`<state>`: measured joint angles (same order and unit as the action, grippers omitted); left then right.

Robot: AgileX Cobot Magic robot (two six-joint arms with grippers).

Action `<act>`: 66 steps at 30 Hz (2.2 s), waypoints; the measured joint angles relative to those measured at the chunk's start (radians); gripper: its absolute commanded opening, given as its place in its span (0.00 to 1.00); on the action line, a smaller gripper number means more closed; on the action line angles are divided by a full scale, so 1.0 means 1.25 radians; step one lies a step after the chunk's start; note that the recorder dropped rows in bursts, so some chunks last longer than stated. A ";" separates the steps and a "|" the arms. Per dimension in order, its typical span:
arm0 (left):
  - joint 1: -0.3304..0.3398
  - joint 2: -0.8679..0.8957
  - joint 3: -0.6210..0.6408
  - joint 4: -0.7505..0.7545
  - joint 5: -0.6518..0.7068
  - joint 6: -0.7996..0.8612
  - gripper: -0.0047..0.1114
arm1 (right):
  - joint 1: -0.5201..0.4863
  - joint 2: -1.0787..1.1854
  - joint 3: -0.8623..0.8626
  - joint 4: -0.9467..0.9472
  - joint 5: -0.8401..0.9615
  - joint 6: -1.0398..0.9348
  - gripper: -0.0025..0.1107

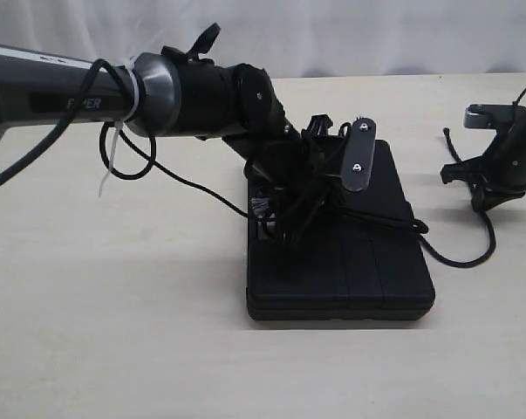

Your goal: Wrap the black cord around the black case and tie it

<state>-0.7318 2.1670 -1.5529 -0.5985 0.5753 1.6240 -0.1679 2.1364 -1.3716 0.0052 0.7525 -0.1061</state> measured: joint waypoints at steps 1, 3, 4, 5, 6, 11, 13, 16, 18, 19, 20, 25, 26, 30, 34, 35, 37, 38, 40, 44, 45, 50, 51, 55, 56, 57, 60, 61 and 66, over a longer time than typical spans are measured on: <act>0.000 0.000 0.000 0.000 0.000 0.000 0.04 | 0.000 -0.001 0.000 0.001 0.000 0.000 0.06; 0.000 0.000 0.000 0.000 -0.010 -0.003 0.04 | 0.000 -0.010 0.006 0.006 0.011 -0.002 0.06; 0.000 0.000 0.000 -0.001 -0.027 -0.019 0.04 | 0.002 -0.020 0.011 0.006 0.020 -0.004 0.06; 0.000 0.000 0.000 -0.001 -0.040 -0.035 0.04 | 0.006 -0.029 0.013 0.006 0.021 -0.008 0.06; 0.000 0.000 0.000 -0.001 -0.056 -0.059 0.04 | 0.010 -0.043 0.015 0.006 0.023 -0.013 0.06; 0.028 0.000 0.000 -0.012 -0.112 -0.185 0.04 | 0.073 -0.131 0.063 0.006 -0.026 -0.045 0.06; 0.054 0.000 0.000 -0.024 -0.123 -0.254 0.04 | 0.089 -0.162 0.089 0.006 -0.053 -0.046 0.06; 0.074 0.000 0.000 -0.027 -0.144 -0.332 0.04 | 0.090 -0.195 0.121 0.006 -0.076 -0.045 0.06; 0.088 0.000 0.000 -0.028 -0.170 -0.409 0.04 | 0.090 -0.222 0.156 0.006 -0.086 -0.054 0.06; 0.091 0.000 0.000 -0.028 -0.177 -0.430 0.04 | 0.090 -0.232 0.169 0.006 -0.087 -0.065 0.06; 0.095 0.000 0.000 -0.028 -0.183 -0.447 0.04 | 0.090 -0.243 0.181 0.006 -0.088 -0.079 0.06; 0.098 0.000 0.000 -0.029 -0.190 -0.489 0.04 | 0.090 -0.298 0.219 0.064 -0.088 -0.187 0.06; 0.098 0.000 0.000 -0.031 -0.192 -0.499 0.04 | 0.090 -0.313 0.225 0.096 -0.089 -0.223 0.06; 0.102 0.000 0.000 -0.031 -0.201 -0.515 0.04 | 0.090 -0.368 0.249 0.219 -0.084 -0.367 0.06; 0.102 0.000 0.000 -0.031 -0.214 -0.521 0.04 | 0.090 -0.389 0.271 0.261 -0.061 -0.427 0.06; 0.102 0.000 0.000 -0.031 -0.220 -0.522 0.04 | 0.090 -0.389 0.276 0.264 -0.055 -0.431 0.06; 0.102 0.000 0.000 -0.031 -0.232 -0.524 0.04 | 0.090 -0.389 0.287 0.266 -0.035 -0.442 0.06; 0.102 0.000 0.000 -0.031 -0.240 -0.527 0.04 | 0.090 -0.389 0.290 0.268 -0.025 -0.449 0.06; 0.102 0.001 0.000 -0.031 -0.251 -0.527 0.04 | 0.090 -0.389 0.295 0.276 -0.010 -0.456 0.06; 0.102 0.015 0.000 -0.031 -0.270 -0.527 0.04 | 0.122 -0.389 0.295 0.287 0.009 -0.498 0.06; 0.102 0.018 0.000 -0.031 -0.276 -0.527 0.04 | 0.137 -0.389 0.295 0.291 0.013 -0.508 0.06; 0.102 0.024 0.000 -0.031 -0.283 -0.523 0.04 | 0.185 -0.389 0.295 0.293 0.001 -0.520 0.06; 0.102 0.024 0.000 -0.031 -0.281 -0.518 0.04 | 0.189 -0.389 0.295 0.293 -0.006 -0.522 0.06; 0.102 0.024 0.000 -0.031 -0.270 -0.481 0.04 | 0.191 -0.389 0.295 0.281 -0.040 -0.511 0.06; 0.102 0.024 0.000 -0.031 -0.268 -0.476 0.04 | 0.191 -0.389 0.295 0.271 -0.049 -0.504 0.06; 0.102 0.024 0.000 -0.031 -0.268 -0.469 0.04 | 0.191 -0.389 0.295 0.265 -0.056 -0.496 0.06; 0.102 0.024 0.000 -0.031 -0.266 -0.449 0.04 | 0.191 -0.389 0.295 0.259 -0.073 -0.488 0.06; 0.102 0.024 0.000 -0.031 -0.266 -0.445 0.04 | 0.191 -0.389 0.295 0.259 -0.079 -0.486 0.06; 0.102 0.024 0.000 -0.031 -0.254 -0.404 0.04 | 0.191 -0.389 0.295 0.256 -0.110 -0.469 0.06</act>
<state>-0.6047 2.1971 -1.5529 -0.6369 0.2580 1.1190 0.0713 1.6501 -1.0027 0.3249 0.6155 -0.6930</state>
